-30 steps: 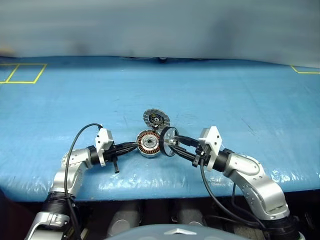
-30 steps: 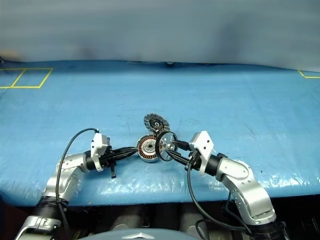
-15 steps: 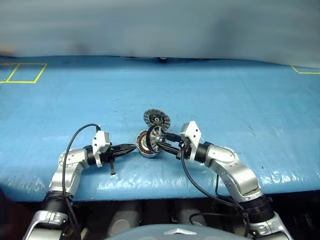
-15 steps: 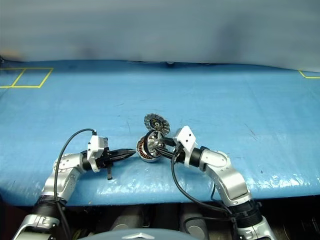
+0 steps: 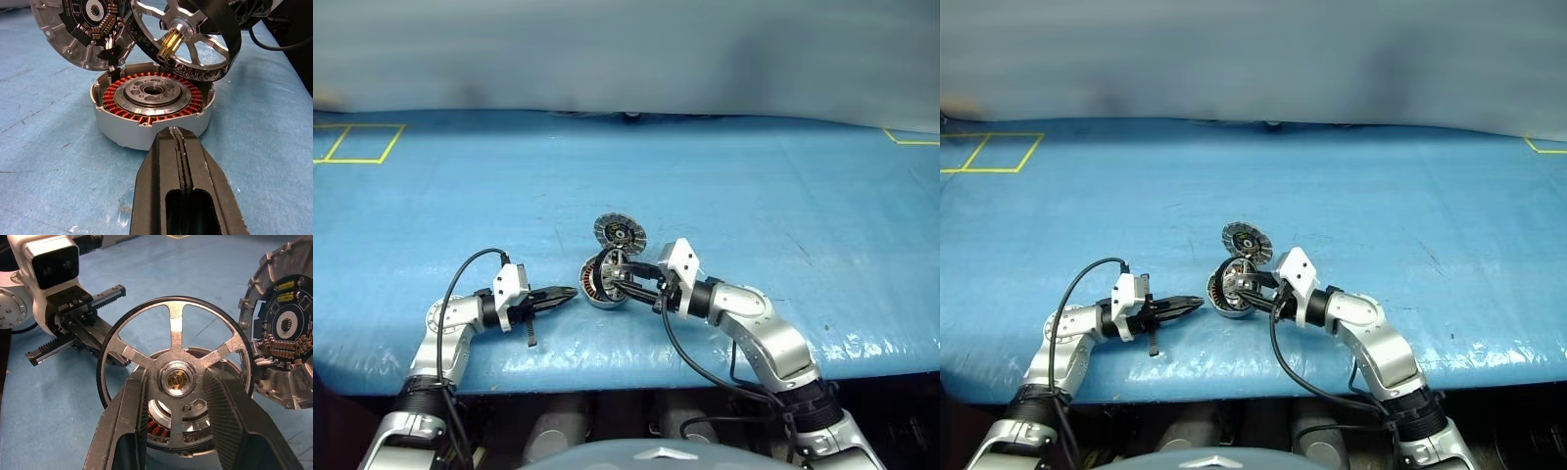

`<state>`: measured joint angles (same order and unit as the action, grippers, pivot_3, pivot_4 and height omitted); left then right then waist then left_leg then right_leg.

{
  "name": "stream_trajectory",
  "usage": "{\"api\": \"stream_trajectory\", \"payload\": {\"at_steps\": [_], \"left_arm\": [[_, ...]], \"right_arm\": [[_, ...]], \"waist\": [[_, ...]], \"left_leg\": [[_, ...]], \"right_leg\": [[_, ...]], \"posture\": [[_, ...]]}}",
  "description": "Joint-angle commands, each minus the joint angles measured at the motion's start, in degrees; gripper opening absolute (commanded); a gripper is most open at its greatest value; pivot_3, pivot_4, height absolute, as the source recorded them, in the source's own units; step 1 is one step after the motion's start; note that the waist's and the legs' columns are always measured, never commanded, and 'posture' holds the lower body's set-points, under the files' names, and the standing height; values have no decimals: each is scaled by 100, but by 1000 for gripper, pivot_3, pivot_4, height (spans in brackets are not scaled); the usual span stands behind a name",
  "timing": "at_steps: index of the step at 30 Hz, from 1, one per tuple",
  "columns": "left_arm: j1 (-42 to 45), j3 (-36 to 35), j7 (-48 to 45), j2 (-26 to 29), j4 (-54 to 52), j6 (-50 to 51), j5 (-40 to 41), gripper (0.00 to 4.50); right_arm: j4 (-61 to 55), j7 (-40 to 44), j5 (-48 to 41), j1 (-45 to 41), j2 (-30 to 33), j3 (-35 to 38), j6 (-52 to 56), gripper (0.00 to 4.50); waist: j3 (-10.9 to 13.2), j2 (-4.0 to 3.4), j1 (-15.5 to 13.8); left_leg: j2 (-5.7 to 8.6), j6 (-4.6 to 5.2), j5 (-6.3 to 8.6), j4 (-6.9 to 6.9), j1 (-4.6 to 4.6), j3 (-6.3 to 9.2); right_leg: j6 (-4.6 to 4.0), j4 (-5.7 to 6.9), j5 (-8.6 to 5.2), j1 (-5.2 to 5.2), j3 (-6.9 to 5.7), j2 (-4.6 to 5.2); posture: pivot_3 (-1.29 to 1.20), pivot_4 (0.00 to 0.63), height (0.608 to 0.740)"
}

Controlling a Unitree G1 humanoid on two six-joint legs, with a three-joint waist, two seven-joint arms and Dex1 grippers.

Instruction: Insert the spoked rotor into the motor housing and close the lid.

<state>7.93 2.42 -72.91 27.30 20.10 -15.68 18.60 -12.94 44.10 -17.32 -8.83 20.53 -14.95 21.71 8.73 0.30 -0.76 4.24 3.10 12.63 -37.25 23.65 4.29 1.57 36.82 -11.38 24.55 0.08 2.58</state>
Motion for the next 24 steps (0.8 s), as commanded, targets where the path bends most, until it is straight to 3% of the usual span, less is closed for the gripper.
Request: {"api": "stream_trajectory", "payload": {"at_steps": [1, 7, 14, 24], "left_arm": [[19, -29, -21, 3, 47, -164, -1, 0], [32, -29, 3, -34, 123, -223, 8, 0], [58, -23, 27, -79, 236, -231, 3, 0], [71, -65, 64, -91, 308, -236, 13, 0]], "right_arm": [[-48, 48, 42, -111, 9, -26, -91, 1590], [9, 34, 120, -143, -2, -18, -113, 1590], [-23, 21, 236, -139, 18, -59, -165, 3593], [-45, 6, 184, -142, -109, 4, -178, 3593]], "waist": [[0, 0, 4], [0, 0, 2], [0, -1, 3], [0, -1, 3]], "left_leg": [[0, 0, 0, 0, -1, 0], [0, 0, 0, -1, -4, 0], [0, 0, 0, -1, -4, 0], [0, 0, 0, -1, -4, 0]], "right_leg": [[1, 0, 1, 0, 0, 0], [1, 1, 1, -2, 0, 0], [5, 2, 3, -1, 0, -1], [4, 2, 4, -1, 0, -1]], "posture": [[0, 150, 740], [0, 150, 740], [0, 150, 740], [0, 150, 740]]}}
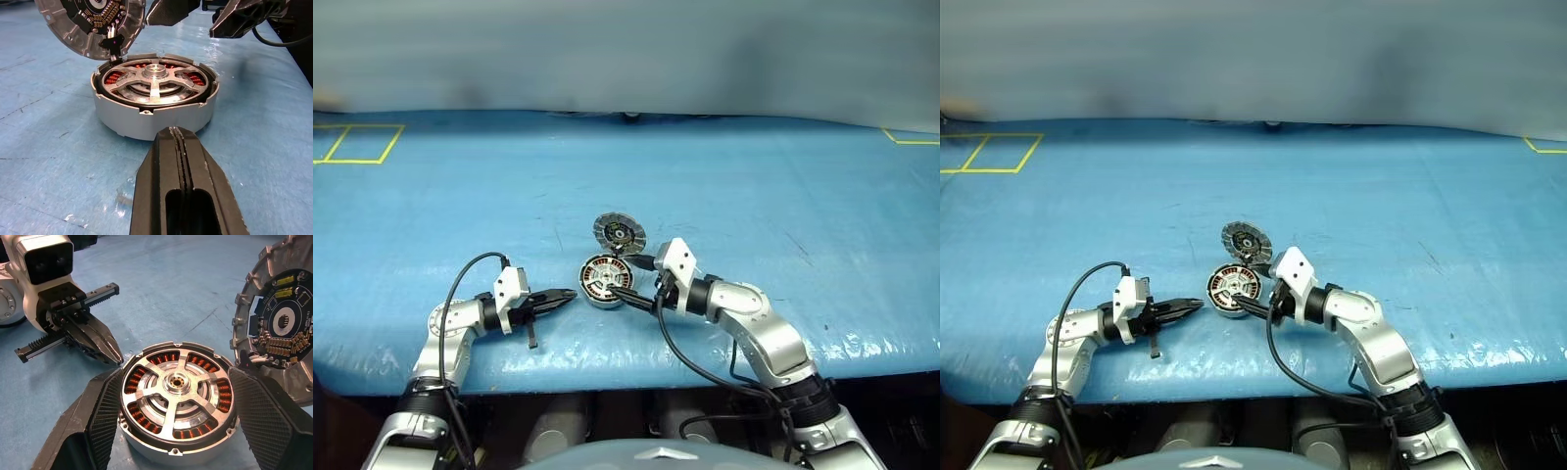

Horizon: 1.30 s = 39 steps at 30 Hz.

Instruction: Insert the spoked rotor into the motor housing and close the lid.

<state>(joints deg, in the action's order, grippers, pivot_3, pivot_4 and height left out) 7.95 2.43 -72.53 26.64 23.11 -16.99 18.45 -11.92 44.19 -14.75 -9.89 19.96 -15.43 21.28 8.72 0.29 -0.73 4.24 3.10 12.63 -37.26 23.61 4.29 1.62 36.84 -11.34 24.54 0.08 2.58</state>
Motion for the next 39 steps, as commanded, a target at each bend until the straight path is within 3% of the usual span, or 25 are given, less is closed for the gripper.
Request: {"api": "stream_trajectory", "payload": {"at_steps": [1, 2, 11, 26, 35, 39], "left_arm": [[67, -86, 41, -43, 7, -98, 55, 0], [66, -102, 52, -59, 5, -93, 79, 0], [58, -124, 122, -125, -12, -41, 110, 0], [107, -88, 232, -100, 36, -50, 17, 0], [183, -114, 228, -96, 49, -18, 60, 0], [187, -131, 225, -89, 69, -13, 76, 0]], "right_arm": [[-108, -31, -69, -42, -82, 50, -110, 3202], [-74, -59, -64, -45, -107, 50, -81, 3036], [477, -290, 55, -45, -398, 34, -143, 11], [505, -704, 671, -64, -412, -275, 10, 11], [-725, -573, -44, 343, -281, 186, 10, 11], [-1149, -786, 47, 670, 106, 414, 243, 922]], "waist": [[0, 0, 0], [0, 0, 0], [0, -1, 2], [-5, -3, 11], [-5, -3, 2], [-5, -3, -5]], "left_leg": [[0, 0, 0, 0, 0, 0], [0, 0, 0, 0, 0, 0], [0, 0, 0, 0, -1, 0], [0, -7, -4, 0, -12, 0], [0, -7, -5, 1, -5, 0], [1, -4, -2, 2, -4, 1]], "right_leg": [[0, 0, 0, 0, 0, 0], [0, 0, 0, 0, 0, 0], [-6, 0, 4, 0, 0, 0], [-10, 6, 2, -4, 0, -3], [10, 4, 17, 0, 0, -3], [12, -2, 18, -2, -1, -2]], "posture": [[0, 150, 740], [0, 150, 740], [0, 150, 740], [0, 150, 740], [0, 150, 740], [0, 150, 740]]}}
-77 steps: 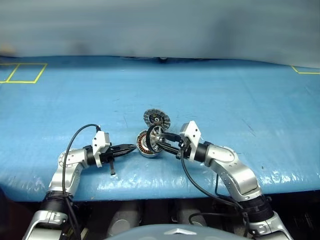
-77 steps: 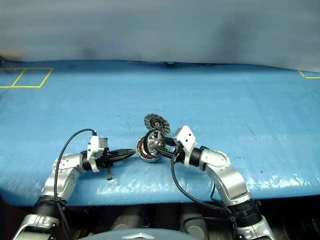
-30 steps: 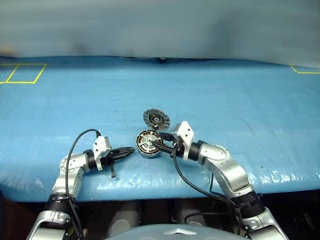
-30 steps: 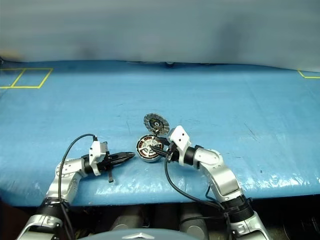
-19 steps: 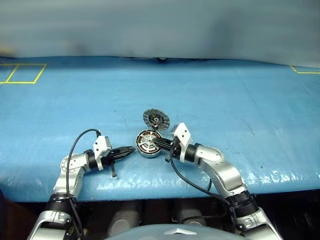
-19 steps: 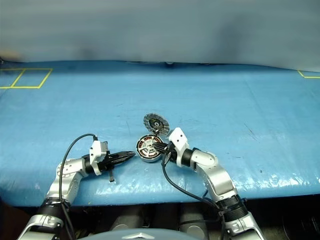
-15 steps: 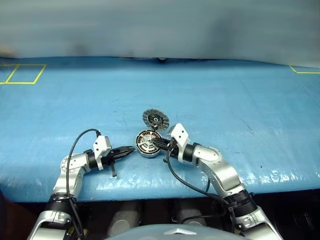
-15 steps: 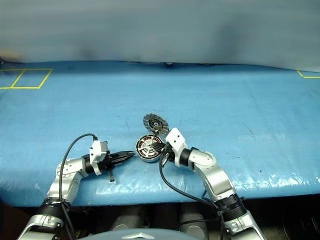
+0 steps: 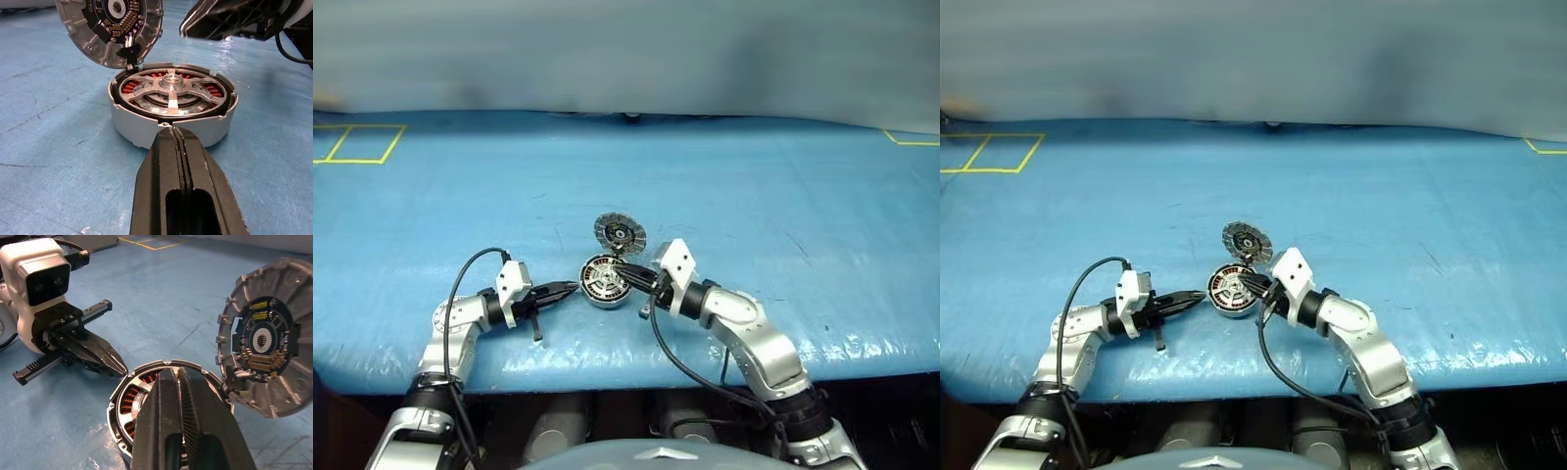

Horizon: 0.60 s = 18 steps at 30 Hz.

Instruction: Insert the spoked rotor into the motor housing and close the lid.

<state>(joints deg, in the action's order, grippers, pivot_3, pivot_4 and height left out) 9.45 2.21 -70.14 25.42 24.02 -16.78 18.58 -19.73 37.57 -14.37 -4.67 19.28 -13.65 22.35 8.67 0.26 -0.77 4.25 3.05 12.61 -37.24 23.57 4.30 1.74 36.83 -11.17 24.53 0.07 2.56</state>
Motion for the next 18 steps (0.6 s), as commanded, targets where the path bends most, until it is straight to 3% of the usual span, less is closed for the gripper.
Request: {"api": "stream_trajectory", "payload": {"at_steps": [1, 6, 12, 15, 18], "left_arm": [[38, -112, -14, 36, -17, -31, 65, 0], [28, -137, 9, 41, -13, -27, 73, 0], [-14, -185, 50, 28, -19, -46, 68, 0], [-57, -225, 94, 12, -44, -68, 63, 0], [-108, -263, 131, 19, -90, -77, 71, 0]], "right_arm": [[-395, -209, 57, 211, 245, 307, 180, 1232], [-201, -575, 350, 391, 579, 576, 350, 2866], [484, -913, 245, -134, 387, 1145, 142, 2866], [1133, -727, 210, -815, 305, 1176, -60, 2277], [1745, -532, 153, -1321, 173, 1110, -233, 1293]], "waist": [[0, 0, -1], [0, 0, 11], [0, 0, 13], [1, 0, 42], [0, 0, 64]], "left_leg": [[0, 0, 0, -1, 0, 0], [-1, -1, -1, -1, 0, 0], [-1, -2, -3, -3, 0, -2], [-1, -2, -4, -3, 1, -5], [-1, -1, -5, -2, 0, -5]], "right_leg": [[-1, 0, -1, 0, 0, 0], [-25, 4, -15, -1, 1, 0], [-23, 3, -14, -4, 0, 0], [-19, 7, -11, -11, 1, -2], [-19, 7, -9, -13, -1, -3]], "posture": [[0, 150, 740], [0, 150, 740], [0, 150, 740], [0, 150, 740], [0, 150, 740]]}}
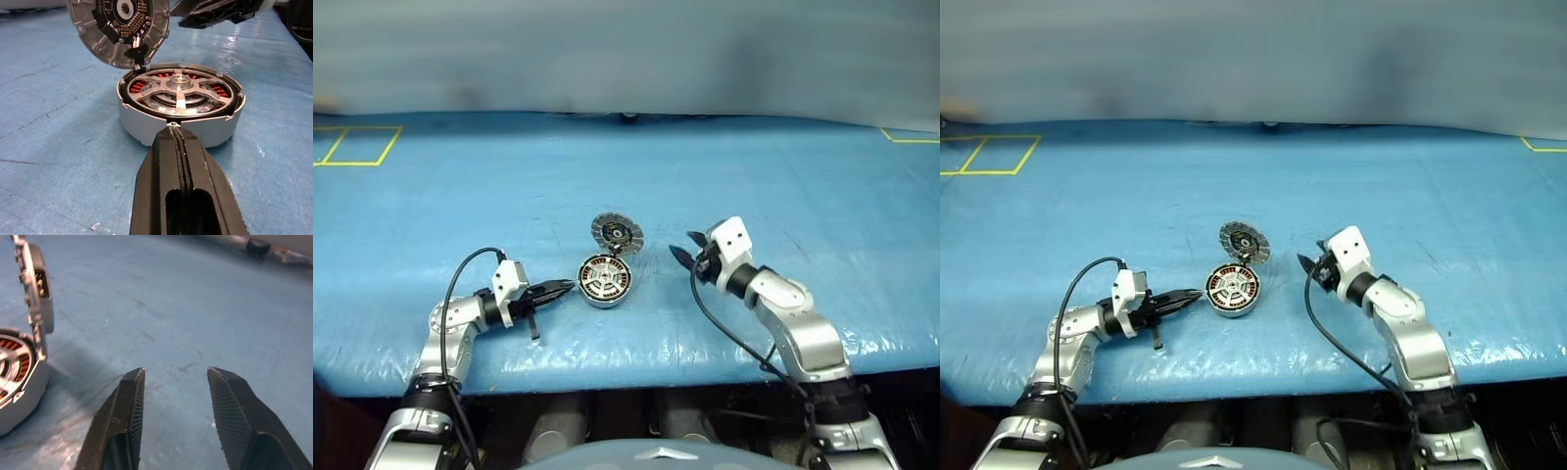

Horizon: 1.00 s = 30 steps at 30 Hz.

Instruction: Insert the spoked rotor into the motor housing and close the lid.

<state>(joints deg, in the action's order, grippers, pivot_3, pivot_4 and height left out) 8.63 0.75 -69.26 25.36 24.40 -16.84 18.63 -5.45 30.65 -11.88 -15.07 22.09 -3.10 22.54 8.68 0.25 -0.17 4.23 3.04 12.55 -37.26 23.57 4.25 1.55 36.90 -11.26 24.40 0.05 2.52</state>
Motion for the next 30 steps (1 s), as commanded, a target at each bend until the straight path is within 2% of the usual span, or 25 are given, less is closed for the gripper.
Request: {"api": "stream_trajectory", "payload": {"at_steps": [1, 4, 14, 20, 30], "left_arm": [[-46, -129, 56, 34, -145, -72, 70, 0], [-127, -166, 98, 60, -211, -63, 85, 0], [-233, -158, 185, 29, -333, 9, 102, 0], [-204, -121, 202, -41, -350, 50, 102, 0], [-257, -128, 204, -52, -388, 133, 101, 0]], "right_arm": [[539, 200, -58, -441, -150, 7, -322, 987], [1158, 341, -86, -893, -348, -24, -449, 13], [2011, 823, 21, -1727, -802, -398, -774, 13], [1275, 1483, -339, -1657, -996, -706, -490, 13], [256, 1886, -158, -1050, -664, -1452, -204, 13]], "waist": [[0, 1, 9], [0, 0, 19], [2, -3, 91], [2, -5, 90], [2, -6, 85]], "left_leg": [[-1, 0, 0, 0, 0, 0], [0, 1, 0, 9, 2, 0], [0, -2, 0, 14, 4, -1], [1, -3, -1, 18, 4, 0], [0, -5, 2, 15, -3, 0]], "right_leg": [[5, 0, 3, 0, -1, 0], [17, -1, 11, 1, -1, 1], [14, 2, 12, 10, 3, 2], [14, 2, 13, 15, 5, 2], [14, 1, 13, 22, 4, 4]], "posture": [[0, 150, 740], [0, 150, 740], [0, 150, 740], [0, 150, 740], [0, 150, 740]]}}
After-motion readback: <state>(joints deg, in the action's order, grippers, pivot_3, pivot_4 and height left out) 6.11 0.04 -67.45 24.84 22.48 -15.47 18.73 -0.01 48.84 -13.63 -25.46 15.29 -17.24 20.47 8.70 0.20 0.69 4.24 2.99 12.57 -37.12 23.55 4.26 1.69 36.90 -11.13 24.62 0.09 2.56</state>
